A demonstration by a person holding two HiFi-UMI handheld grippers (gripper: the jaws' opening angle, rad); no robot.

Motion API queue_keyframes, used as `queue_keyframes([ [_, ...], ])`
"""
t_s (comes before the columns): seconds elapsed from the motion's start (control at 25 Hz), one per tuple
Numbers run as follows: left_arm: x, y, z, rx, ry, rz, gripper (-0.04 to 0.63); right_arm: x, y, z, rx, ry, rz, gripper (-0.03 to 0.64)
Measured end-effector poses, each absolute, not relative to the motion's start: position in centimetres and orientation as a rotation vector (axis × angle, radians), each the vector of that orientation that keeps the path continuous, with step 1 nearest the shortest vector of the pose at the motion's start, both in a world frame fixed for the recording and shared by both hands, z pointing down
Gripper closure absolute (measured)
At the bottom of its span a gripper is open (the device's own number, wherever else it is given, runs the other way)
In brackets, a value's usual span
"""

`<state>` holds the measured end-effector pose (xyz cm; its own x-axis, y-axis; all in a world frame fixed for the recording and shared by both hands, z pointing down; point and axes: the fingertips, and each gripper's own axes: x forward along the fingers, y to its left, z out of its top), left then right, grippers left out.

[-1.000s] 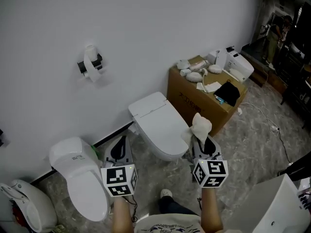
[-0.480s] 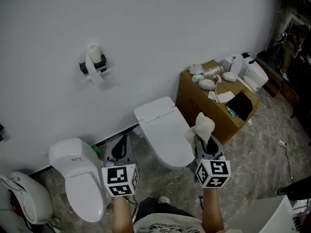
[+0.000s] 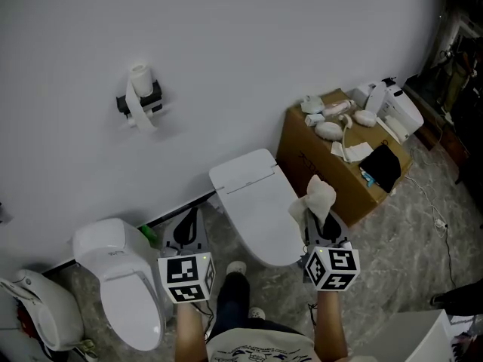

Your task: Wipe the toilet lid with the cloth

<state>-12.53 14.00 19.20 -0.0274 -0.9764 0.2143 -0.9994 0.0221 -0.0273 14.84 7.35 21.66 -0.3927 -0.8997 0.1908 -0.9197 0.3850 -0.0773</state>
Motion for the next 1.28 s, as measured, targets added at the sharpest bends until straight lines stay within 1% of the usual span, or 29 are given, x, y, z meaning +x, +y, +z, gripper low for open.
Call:
queue_keyframes([
  [0.44, -16.6, 1.3, 19.0, 2.167, -2.095, 0.244, 0.586, 10.5, -3.9, 21.5, 1.703, -2.481, 0.229, 0.502],
  [0.8, -20.1, -8.8, 20.5, 2.203, -2.006, 0.284, 0.586, 7.0, -12.2, 23.3, 1.744, -2.408, 0.268, 0.502],
  [1.04, -21.1, -13.5, 23.2, 2.217, -1.933, 0.321, 0.586, 6.1, -15.8, 25.7, 1.759, -2.354, 0.312, 0.502],
  [1.28, -20.4, -16.2, 26.9, 2.195, -1.854, 0.366, 0.586, 6.1, -17.7, 28.9, 1.732, -2.301, 0.355, 0.502],
])
